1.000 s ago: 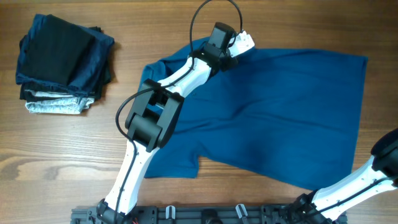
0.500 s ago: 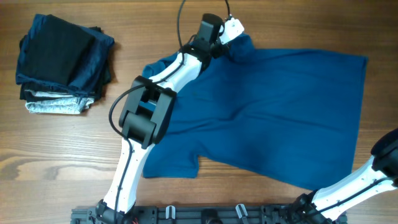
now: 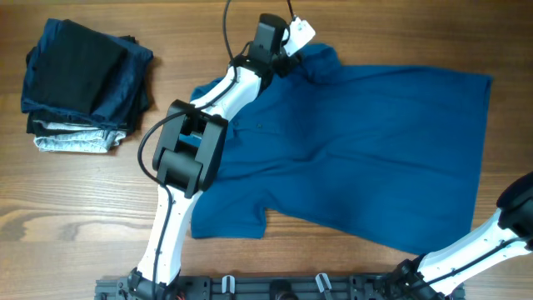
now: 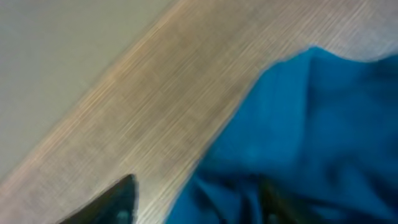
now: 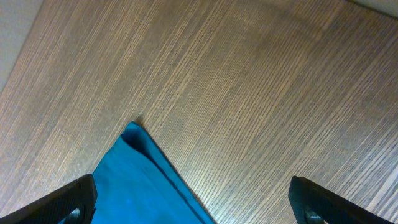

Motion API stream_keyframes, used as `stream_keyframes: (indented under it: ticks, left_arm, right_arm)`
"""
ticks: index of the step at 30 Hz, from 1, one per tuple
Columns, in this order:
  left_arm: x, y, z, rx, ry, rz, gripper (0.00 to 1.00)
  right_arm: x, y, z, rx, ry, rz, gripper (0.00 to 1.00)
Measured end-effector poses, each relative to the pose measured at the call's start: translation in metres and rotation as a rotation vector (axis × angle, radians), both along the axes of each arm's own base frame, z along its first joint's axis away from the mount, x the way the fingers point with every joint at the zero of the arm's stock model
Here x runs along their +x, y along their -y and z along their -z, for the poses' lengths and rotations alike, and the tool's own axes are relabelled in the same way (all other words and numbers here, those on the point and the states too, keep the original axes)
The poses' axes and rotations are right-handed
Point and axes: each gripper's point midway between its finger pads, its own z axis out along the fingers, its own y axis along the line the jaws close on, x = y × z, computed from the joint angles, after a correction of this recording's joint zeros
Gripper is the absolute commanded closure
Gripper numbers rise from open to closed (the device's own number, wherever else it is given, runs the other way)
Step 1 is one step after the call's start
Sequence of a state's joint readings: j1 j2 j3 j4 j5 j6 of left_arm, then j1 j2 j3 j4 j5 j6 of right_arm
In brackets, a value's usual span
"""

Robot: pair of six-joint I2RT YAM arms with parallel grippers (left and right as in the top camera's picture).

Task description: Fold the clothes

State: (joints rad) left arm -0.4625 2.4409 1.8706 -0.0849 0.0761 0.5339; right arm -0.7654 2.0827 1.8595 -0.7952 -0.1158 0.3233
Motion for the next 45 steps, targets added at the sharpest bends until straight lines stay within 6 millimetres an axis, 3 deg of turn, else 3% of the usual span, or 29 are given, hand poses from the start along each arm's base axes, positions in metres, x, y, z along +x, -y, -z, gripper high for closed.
stream_keyframes:
  ticks: [1, 2, 5, 7, 10, 14, 17, 20, 22, 24, 26, 29, 34, 38, 39, 41, 45]
  left_arm:
    - [-0.004, 0.001, -0.004, 0.007, -0.008, 0.006, 0.04]
    - [-0.009, 0.002, -0.01, 0.014, -0.017, 0.01, 0.02]
    - [-0.018, 0.008, -0.042, 0.016, 0.004, 0.029, 0.01]
    - [-0.023, 0.007, -0.06, 0.034, 0.016, 0.012, 0.07]
    - [-0.04, 0.008, -0.06, 0.1, -0.021, -0.033, 0.07]
    - [-0.063, 0.026, -0.054, 0.131, -0.072, -0.045, 0.09]
    - [-0.051, 0.036, -0.083, 0.057, -0.027, -0.035, 0.14]
    - [-0.033, 0.026, -0.098, 0.01, 0.02, -0.015, 0.16]
    - [-0.022, 0.016, -0.09, 0.039, 0.039, 0.005, 0.16]
    - [-0.016, 0.013, -0.069, 0.085, 0.042, 0.033, 0.15]
    - [-0.013, 0.018, -0.027, 0.144, 0.03, 0.079, 0.14]
    - [-0.011, 0.022, 0.004, 0.177, 0.029, 0.109, 0.14]
    - [-0.009, 0.024, 0.008, 0.196, 0.055, 0.131, 0.23]
    - [0.001, 0.029, 0.018, 0.181, 0.103, 0.13, 0.23]
    - [0.005, 0.03, 0.025, 0.177, 0.115, 0.125, 0.28]
    - [0.009, 0.031, 0.019, 0.17, 0.148, 0.119, 0.51]
    - [0.026, 0.034, -0.002, 0.138, 0.259, 0.079, 0.6]
  right_arm:
    - [0.0, 0.0, 0.0, 0.0, 0.0, 0.0, 0.0]
    - [0.0, 0.0, 0.0, 0.0, 0.0, 0.0, 0.0]
    - [0.0, 0.0, 0.0, 0.0, 0.0, 0.0, 0.0]
    - [0.0, 0.0, 0.0, 0.0, 0.0, 0.0, 0.0]
    - [0.0, 0.0, 0.0, 0.0, 0.0, 0.0, 0.0]
    - [0.0, 0.0, 0.0, 0.0, 0.0, 0.0, 0.0]
    - [0.0, 0.0, 0.0, 0.0, 0.0, 0.0, 0.0]
    - [0.0, 0.0, 0.0, 0.0, 0.0, 0.0, 0.0]
    - [0.0, 0.0, 0.0, 0.0, 0.0, 0.0, 0.0]
    - [0.0, 0.0, 0.0, 0.0, 0.0, 0.0, 0.0]
    - [0.0, 0.0, 0.0, 0.0, 0.0, 0.0, 0.0]
    - [0.0, 0.0, 0.0, 0.0, 0.0, 0.0, 0.0]
    - [0.0, 0.0, 0.0, 0.0, 0.0, 0.0, 0.0]
    - [0.0, 0.0, 0.0, 0.0, 0.0, 0.0, 0.0]
    - [0.0, 0.0, 0.0, 0.0, 0.0, 0.0, 0.0]
    - [0.0, 0.0, 0.0, 0.0, 0.0, 0.0, 0.0]
    - [0.0, 0.0, 0.0, 0.0, 0.0, 0.0, 0.0]
